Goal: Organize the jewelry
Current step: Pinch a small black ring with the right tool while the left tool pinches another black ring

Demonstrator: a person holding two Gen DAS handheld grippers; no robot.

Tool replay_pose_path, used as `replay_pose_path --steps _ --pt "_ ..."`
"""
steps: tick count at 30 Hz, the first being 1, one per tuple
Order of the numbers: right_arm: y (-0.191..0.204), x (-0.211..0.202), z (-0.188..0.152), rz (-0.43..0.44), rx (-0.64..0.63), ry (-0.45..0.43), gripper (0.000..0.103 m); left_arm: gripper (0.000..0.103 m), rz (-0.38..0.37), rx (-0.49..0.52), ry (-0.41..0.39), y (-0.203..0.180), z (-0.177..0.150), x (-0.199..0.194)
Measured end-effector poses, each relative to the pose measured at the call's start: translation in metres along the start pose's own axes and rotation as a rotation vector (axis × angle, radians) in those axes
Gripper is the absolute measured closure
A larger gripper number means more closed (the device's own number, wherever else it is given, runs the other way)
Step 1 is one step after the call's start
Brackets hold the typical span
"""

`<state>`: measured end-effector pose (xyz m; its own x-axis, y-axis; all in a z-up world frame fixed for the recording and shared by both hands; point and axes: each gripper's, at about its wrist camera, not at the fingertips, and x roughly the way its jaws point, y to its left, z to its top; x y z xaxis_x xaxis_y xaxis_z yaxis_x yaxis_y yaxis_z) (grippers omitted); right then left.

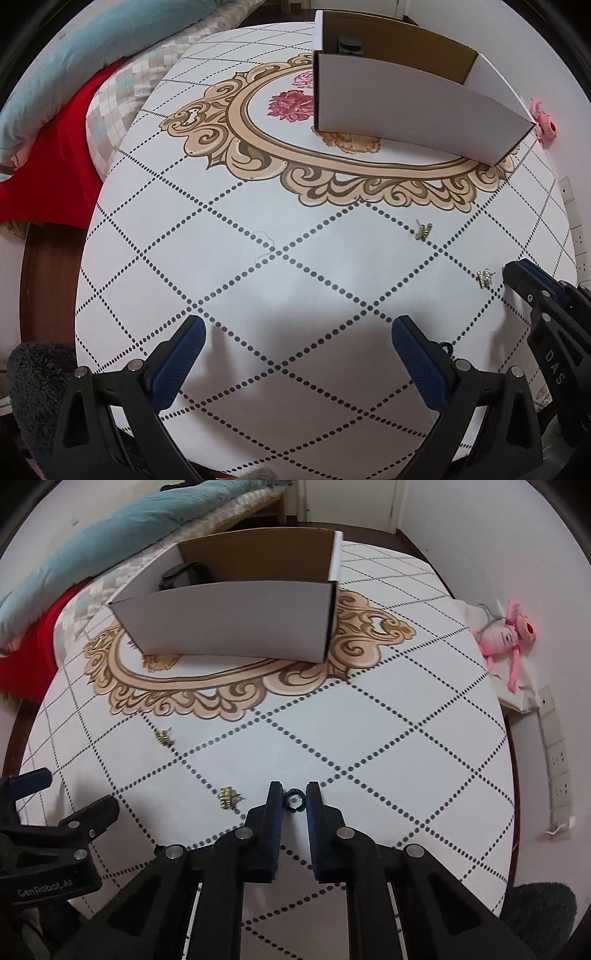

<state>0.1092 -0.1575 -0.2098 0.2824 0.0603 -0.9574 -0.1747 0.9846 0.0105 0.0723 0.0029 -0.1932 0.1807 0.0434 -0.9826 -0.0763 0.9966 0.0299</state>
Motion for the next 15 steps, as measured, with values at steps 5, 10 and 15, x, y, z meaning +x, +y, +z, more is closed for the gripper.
replay_pose_path --steps 5,10,15 --pt "-0.017 -0.015 0.002 0.009 0.063 -0.034 0.09 0.001 -0.064 0.031 -0.01 -0.013 -0.01 -0.013" --pt "-0.046 -0.029 0.003 0.004 0.147 -0.038 0.09 0.003 -0.13 0.096 0.01 -0.041 -0.024 -0.016" --pt "-0.065 -0.033 0.001 -0.007 0.2 -0.037 0.09 0.032 -0.152 0.149 0.017 -0.063 -0.032 -0.013"
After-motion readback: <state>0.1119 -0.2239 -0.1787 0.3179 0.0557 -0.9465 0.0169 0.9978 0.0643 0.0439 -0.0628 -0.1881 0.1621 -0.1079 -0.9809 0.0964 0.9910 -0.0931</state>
